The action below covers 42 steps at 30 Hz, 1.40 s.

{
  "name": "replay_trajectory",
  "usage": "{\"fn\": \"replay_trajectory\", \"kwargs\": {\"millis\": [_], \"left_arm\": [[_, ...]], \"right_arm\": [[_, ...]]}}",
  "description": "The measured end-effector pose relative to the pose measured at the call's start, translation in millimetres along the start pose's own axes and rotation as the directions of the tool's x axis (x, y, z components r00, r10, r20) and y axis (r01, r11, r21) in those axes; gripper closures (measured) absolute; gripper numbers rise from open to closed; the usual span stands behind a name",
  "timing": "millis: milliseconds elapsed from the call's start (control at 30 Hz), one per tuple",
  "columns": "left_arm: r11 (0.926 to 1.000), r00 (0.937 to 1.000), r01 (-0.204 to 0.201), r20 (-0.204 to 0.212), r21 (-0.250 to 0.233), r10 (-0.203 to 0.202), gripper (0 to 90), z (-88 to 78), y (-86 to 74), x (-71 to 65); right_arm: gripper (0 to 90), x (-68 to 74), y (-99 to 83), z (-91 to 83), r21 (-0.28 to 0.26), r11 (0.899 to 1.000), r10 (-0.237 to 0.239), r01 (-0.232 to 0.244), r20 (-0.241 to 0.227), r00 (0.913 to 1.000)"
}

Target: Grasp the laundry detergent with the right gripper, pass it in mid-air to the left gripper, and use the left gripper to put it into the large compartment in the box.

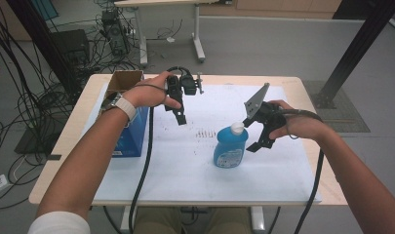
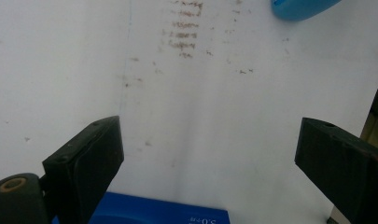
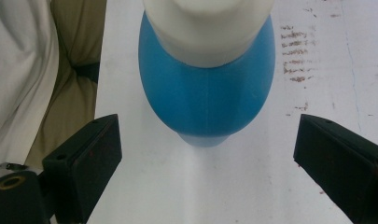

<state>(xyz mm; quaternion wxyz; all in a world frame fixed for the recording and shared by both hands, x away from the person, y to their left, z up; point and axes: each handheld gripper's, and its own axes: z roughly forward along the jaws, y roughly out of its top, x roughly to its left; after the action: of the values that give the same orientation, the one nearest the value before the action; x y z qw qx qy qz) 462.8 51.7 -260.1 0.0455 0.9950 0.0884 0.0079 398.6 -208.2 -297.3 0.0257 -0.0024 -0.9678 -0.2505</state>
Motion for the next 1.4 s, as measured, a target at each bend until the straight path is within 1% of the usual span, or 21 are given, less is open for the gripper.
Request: {"fn": "replay_trajectory", "kwargs": {"millis": [400, 433, 533, 767, 1000, 1400], "left_arm": [[1.0000, 1.0000, 0.000, -0.001, -0.001, 0.000, 8.3, 0.6, -0.5, -0.1], [1.0000, 1.0000, 0.000, 0.000, -0.001, 0.000, 8.4, 0.8, -0.5, -0.1], [1.0000, 1.0000, -0.001, 0.002, -0.001, 0.001, 8.4, 1.7, -0.6, 0.0], [1.0000, 1.0000, 0.005, 0.005, -0.003, -0.005, 8.4, 3.9, -1.5, 0.3], [1.0000, 1.0000, 0.003, 0.006, -0.003, -0.003, 8.5, 5.1, -1.0, 0.2], [1.0000, 1.0000, -0.001, 0.010, -0.004, 0.001, 8.5, 7.3, -0.5, 0.1]], "right_arm": [[7.1, 0.4, 0.6, 1.0, -0.004, 1.000, 0.001, -0.001, 0.001, 1.0000], [7.1, 0.2, 0.6, 1.5, -0.007, 1.000, -0.004, 0.004, 0.004, 1.0000], [6.8, 0.5, 0.3, 2.1, -0.008, 1.000, 0.001, -0.001, 0.004, 1.0000], [6.7, 1.0, -2.0, 5.3, -0.027, 1.000, 0.002, -0.002, 0.010, 1.0000], [6.7, 2.5, -4.0, 10.5, -0.042, 0.999, -0.003, 0.003, 0.009, 1.0000], [6.8, 3.9, -9.5, 18.7, -0.073, 0.997, 0.004, -0.004, 0.011, 0.9999]]}}
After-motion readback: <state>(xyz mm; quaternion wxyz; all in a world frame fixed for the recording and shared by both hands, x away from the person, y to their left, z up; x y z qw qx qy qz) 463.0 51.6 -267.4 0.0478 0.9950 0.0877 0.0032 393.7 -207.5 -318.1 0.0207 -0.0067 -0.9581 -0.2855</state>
